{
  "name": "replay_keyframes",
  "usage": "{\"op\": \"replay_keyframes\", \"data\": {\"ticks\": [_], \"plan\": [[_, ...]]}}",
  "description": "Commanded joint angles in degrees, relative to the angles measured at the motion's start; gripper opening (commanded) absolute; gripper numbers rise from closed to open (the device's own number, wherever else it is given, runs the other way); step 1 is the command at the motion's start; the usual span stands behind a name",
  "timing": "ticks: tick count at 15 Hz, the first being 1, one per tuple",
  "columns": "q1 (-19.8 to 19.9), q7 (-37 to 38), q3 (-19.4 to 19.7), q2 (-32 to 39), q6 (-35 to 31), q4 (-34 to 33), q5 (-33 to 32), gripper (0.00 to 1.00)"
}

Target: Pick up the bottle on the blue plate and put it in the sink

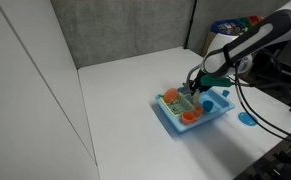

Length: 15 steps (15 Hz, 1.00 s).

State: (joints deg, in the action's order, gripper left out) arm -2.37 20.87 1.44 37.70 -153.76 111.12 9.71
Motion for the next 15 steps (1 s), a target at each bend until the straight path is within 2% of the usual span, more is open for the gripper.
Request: {"op": "replay_keyframes", "data": {"ticks": [1,15], "plan": [[1.72,-3.79,-1.59,0.57,-0.92,0.13,1.66,0.09],[2.48,-7.11,-2.39,3.13,-2.63,-0.04,1.31,0.09]]}}
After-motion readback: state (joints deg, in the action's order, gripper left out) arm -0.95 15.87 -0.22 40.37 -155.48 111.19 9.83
